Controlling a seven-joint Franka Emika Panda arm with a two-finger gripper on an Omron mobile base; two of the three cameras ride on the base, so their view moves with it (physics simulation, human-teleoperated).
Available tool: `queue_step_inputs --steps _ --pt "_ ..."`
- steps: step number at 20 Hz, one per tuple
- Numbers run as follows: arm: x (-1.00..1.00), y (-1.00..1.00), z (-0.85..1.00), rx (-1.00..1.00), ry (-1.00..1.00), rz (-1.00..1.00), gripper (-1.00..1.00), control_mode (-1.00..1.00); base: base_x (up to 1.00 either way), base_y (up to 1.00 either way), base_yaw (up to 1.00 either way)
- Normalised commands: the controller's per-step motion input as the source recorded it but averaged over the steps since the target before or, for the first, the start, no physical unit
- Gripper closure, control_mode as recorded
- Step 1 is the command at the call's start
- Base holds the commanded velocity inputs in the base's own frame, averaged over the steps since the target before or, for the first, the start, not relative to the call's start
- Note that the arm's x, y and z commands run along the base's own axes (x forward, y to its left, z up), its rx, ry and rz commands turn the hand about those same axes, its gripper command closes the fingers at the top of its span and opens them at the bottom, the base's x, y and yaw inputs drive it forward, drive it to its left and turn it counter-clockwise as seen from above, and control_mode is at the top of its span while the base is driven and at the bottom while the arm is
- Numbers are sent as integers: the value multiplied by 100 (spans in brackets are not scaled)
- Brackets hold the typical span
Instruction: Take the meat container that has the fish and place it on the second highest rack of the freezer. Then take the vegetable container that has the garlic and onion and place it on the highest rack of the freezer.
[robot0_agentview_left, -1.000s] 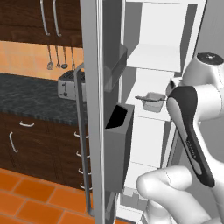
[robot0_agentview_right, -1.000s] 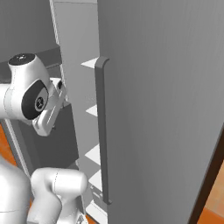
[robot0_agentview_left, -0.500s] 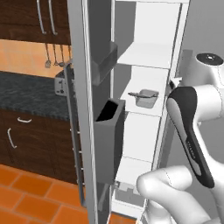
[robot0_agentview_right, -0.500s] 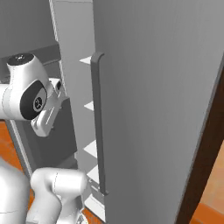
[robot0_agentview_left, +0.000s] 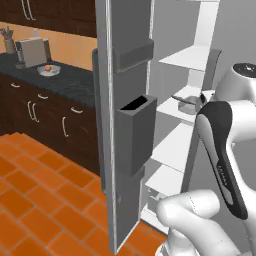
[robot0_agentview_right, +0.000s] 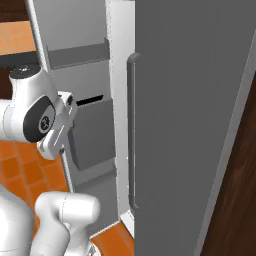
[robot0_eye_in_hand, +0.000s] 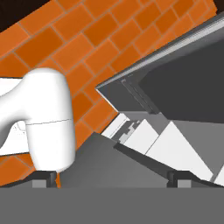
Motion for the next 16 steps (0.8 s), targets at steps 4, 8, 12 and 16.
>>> queue_step_inputs --steps 4,8,12,16 --pt "0 0 0 0 0 0 -100 100 -56 0 95" --pt "0 0 0 0 0 0 -100 100 -36 2 98" --pt "0 0 0 0 0 0 -100 100 -3 47 66" --pt "0 0 0 0 0 0 -100 100 32 75 35"
